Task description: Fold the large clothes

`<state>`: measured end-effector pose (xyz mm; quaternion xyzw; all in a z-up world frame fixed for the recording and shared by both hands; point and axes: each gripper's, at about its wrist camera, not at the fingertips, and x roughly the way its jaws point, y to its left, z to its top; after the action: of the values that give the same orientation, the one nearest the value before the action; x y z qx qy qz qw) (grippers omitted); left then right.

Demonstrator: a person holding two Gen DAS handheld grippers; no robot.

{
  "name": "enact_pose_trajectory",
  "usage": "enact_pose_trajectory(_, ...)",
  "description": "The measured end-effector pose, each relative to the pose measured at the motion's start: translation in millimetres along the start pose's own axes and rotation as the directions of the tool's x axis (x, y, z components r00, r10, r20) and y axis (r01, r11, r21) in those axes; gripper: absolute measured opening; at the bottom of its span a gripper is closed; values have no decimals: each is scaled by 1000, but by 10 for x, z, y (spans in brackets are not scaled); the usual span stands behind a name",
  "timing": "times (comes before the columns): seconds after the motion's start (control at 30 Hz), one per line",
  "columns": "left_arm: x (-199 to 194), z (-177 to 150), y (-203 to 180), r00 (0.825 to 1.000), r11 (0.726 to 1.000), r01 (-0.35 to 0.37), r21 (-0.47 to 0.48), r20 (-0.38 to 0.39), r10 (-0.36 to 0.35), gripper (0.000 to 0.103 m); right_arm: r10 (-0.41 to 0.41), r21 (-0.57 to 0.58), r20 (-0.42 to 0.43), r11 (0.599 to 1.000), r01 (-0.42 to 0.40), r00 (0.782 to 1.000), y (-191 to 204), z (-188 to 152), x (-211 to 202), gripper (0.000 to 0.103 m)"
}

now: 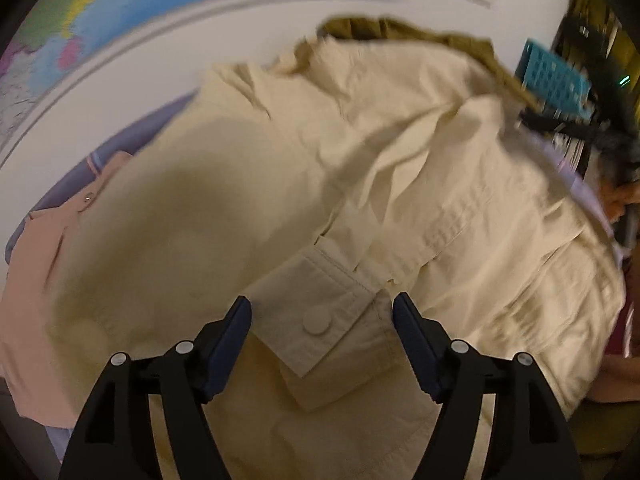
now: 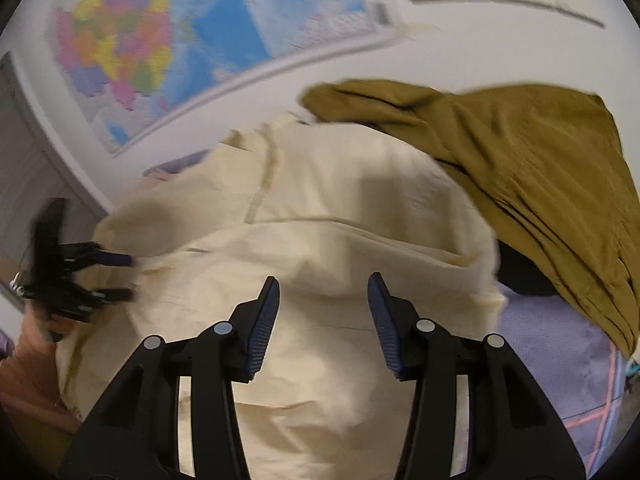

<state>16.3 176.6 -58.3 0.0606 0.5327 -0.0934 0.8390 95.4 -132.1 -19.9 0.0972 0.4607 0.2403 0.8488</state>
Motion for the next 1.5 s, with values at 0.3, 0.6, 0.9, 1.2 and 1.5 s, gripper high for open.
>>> enact_pose_trajectory(0.3, 17, 91, 124, 997, 996, -72, -56, 18, 73, 45, 29, -131, -182, 990, -53, 983, 524, -43, 861, 46)
enact_pose_trajectory(0.6, -1107, -507, 405, 958, 985, -114, -126, 249, 143, 65, 83, -123, -156, 987, -103, 984, 678, -134, 649, 53)
enact_pose_trajectory(0.9, -1168, -1166, 190, 956, 977, -180, -116, 213, 201, 69, 498, -306, -342, 743, -595, 797, 2147, -895, 283, 58)
enact_pose_trajectory(1.2, -956, -1375, 237, 958, 962, -243, -128, 125, 258, 14, 576, -284, -557, 545, -789, 598, 3176, -1609, 612, 59)
enact_pose_trajectory(1.5, -1496, -1254, 479, 948, 963, -134, -233, 253, 193, 20, 627, -246, -450, 598, -763, 636, 3112, -1264, 341, 5)
